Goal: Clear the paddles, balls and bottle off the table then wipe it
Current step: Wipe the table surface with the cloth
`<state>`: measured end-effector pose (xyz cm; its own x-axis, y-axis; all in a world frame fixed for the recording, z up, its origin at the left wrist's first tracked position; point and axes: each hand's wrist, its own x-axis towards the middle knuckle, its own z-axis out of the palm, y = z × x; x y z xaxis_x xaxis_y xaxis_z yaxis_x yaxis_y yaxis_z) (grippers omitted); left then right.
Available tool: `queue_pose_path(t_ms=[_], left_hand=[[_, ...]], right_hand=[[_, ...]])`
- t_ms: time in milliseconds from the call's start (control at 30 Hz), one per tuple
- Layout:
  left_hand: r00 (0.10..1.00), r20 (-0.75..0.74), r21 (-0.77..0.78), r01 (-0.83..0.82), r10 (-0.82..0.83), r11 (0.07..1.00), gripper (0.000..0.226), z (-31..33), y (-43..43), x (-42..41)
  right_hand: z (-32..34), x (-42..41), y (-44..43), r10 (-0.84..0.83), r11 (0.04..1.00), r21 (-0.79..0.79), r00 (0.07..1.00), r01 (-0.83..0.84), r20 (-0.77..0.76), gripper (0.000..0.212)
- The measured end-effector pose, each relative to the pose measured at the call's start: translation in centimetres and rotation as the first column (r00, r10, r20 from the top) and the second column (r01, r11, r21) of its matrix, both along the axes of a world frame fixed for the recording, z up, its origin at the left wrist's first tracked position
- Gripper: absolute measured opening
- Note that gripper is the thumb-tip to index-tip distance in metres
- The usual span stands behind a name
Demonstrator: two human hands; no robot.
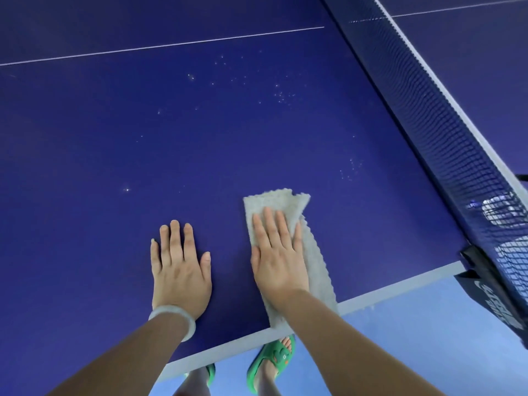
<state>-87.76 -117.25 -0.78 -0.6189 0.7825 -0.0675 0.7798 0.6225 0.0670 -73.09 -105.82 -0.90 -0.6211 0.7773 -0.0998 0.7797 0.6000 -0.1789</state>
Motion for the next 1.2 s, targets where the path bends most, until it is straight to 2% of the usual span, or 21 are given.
queue_pose_path(t_ms=[67, 100, 133, 167, 233, 300, 400, 467, 567, 667, 733, 800, 867, 1100, 1133, 1200], left_hand=[[1.000, -0.010, 0.005, 0.005, -0.005, 1.000, 0.068, -0.1, -0.1, 0.0], [1.000, -0.009, 0.010, 0.004, -0.004, 1.000, 0.068, -0.1, -0.1, -0.1], [1.000, -0.005, 0.017, 0.003, -0.003, 1.000, 0.068, -0.1, -0.1, -0.1], [1.000, 0.005, 0.024, 0.002, -0.002, 1.000, 0.069, 0.0, -0.1, 0.1], [1.000, 0.027, 0.035, -0.001, 0.000, 0.999, 0.070, 0.1, -0.1, 0.1], [0.998, 0.056, 0.050, -0.010, 0.008, 0.999, 0.069, 0.4, 0.0, 0.1], [0.989, 0.145, 0.148, 0.001, -0.023, 0.989, 0.055, 1.2, 1.3, 1.5], [0.977, 0.129, 0.208, 0.141, -0.170, 0.968, 0.053, 1.7, 3.2, 3.7], [0.928, 0.083, 0.193, 0.342, -0.362, 0.920, 0.052, 1.6, 7.1, 7.4], [0.927, 0.124, 0.085, 0.346, -0.354, 0.934, 0.060, 0.9, 10.0, 9.4], [0.939, 0.083, 0.028, 0.332, -0.333, 0.943, 0.063, 0.4, 10.5, 9.9], [0.944, 0.041, 0.021, 0.328, -0.328, 0.945, 0.062, 0.0, 10.4, 10.0], [0.947, 0.019, 0.040, 0.319, -0.320, 0.947, 0.059, -0.2, 10.4, 10.1], [0.948, 0.018, 0.051, 0.316, -0.318, 0.947, 0.066, -0.3, 10.5, 10.2], [0.948, 0.016, 0.050, 0.315, -0.316, 0.948, 0.066, -0.2, 10.5, 10.3], [0.950, 0.017, 0.050, 0.312, -0.313, 0.949, 0.067, 0.0, 10.5, 10.4]], right_hand=[[0.0, 0.8, 2.1, 0.124, 0.992, 0.001, 0.992, -0.124, 0.007, 0.058], [-0.1, 2.1, 3.3, 0.095, 0.995, 0.006, 0.995, -0.095, 0.002, 0.057], [-0.3, 4.0, 4.3, -0.019, 1.000, 0.010, 1.000, 0.019, -0.010, 0.057], [-0.4, 6.4, 5.2, -0.200, 0.979, 0.016, 0.979, 0.201, -0.027, 0.057], [-0.4, 10.6, 6.0, -0.538, 0.843, -0.014, 0.841, 0.538, -0.055, 0.058], [-0.4, 12.8, 5.7, -0.657, 0.754, -0.024, 0.753, 0.657, -0.046, 0.058], [-0.5, 13.0, 5.5, -0.647, 0.762, -0.015, 0.762, 0.647, -0.027, 0.059], [-0.4, 12.9, 5.4, -0.647, 0.763, -0.026, 0.762, 0.646, -0.014, 0.059], [-0.4, 13.1, 5.6, -0.641, 0.767, -0.025, 0.767, 0.641, -0.011, 0.059], [-0.5, 13.6, 5.5, -0.582, 0.813, -0.021, 0.813, 0.581, -0.023, 0.059], [-0.6, 14.9, 5.3, -0.505, 0.863, -0.014, 0.863, 0.505, -0.019, 0.057], [-0.8, 16.8, 5.3, -0.484, 0.875, 0.017, 0.875, 0.484, 0.010, 0.057], [-0.9, 18.7, 6.5, -0.543, 0.840, 0.034, 0.838, 0.542, 0.052, 0.057], [-0.3, 21.0, 13.4, -0.789, 0.610, 0.010, 0.605, 0.793, 0.107, 0.060], [-0.2, 20.2, 13.5, -0.795, 0.603, 0.003, 0.600, 0.798, 0.094, 0.060], [-0.2, 17.9, 12.9, -0.754, 0.656, -0.025, 0.657, 0.754, 0.031, 0.060]])
